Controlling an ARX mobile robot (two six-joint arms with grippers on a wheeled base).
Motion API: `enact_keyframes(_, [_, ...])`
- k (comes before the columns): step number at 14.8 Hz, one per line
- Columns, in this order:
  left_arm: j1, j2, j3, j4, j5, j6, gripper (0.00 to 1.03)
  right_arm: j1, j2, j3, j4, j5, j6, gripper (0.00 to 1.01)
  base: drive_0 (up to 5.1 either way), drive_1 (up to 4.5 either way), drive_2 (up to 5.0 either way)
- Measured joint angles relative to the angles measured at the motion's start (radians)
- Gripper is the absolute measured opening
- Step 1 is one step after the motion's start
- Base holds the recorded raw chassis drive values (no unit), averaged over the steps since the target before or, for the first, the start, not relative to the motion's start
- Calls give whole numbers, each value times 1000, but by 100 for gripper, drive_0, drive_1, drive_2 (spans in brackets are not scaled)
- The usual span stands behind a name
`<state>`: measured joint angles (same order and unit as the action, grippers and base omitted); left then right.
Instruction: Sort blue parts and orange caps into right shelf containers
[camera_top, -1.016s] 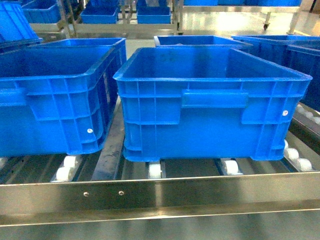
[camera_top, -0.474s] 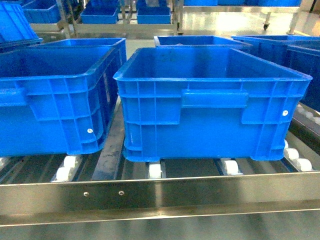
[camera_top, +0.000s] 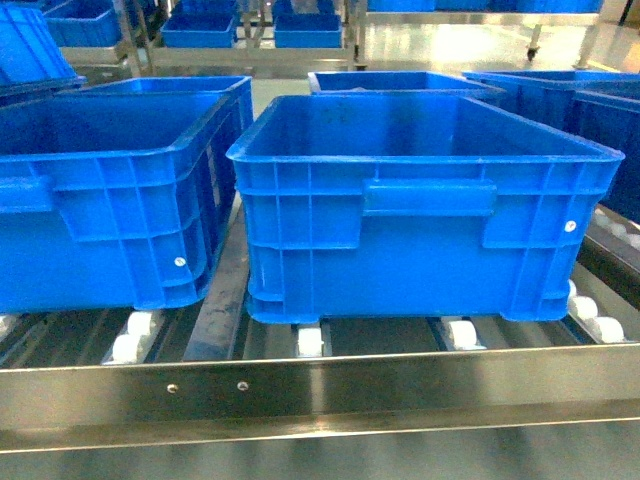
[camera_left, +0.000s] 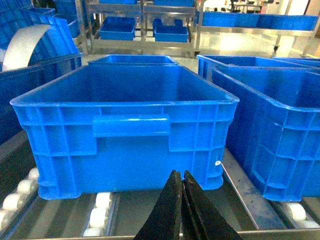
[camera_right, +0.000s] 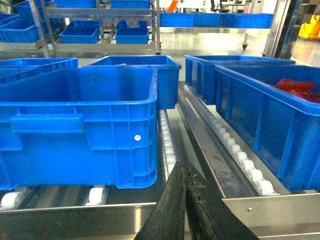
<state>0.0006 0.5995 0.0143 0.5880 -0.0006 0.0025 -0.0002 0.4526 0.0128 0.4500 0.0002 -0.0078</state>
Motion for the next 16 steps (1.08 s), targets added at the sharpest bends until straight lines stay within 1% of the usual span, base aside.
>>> enact_keyframes(1, [0, -26, 0, -24, 0, 0, 2, 0, -25, 0, -22, 0, 0, 2, 0, 0, 0])
enact_keyframes(5, [0, -190, -1, -179, 0, 0, 2, 0, -150, 0, -147, 0, 0, 2, 0, 0, 0])
enact_keyframes(11, [0, -349, -1, -340, 0, 0, 2, 0, -269, 0, -267, 0, 0, 2, 0, 0, 0])
enact_keyframes(12, [0, -375, -1, -362, 0, 0, 2, 0, -298, 0, -307, 0, 1, 2, 0, 0, 0])
enact_keyframes(13, [0, -395, -1, -383, -1, 0, 2, 0, -406, 0, -455, -1, 0, 2, 0, 0, 0])
enact_keyframes(14, [0, -410, -1, -399, 1, 0, 2, 0, -449, 1, -436, -1, 1, 2, 0, 0, 0])
enact_keyframes(15, [0, -428, -1, -416, 0, 0, 2, 0, -448, 0, -463, -1, 1, 2, 0, 0, 0])
enact_keyframes(16, [0, -508, 0, -538, 0, 0, 2, 0, -449, 0, -452, -1, 1, 2, 0, 0, 0])
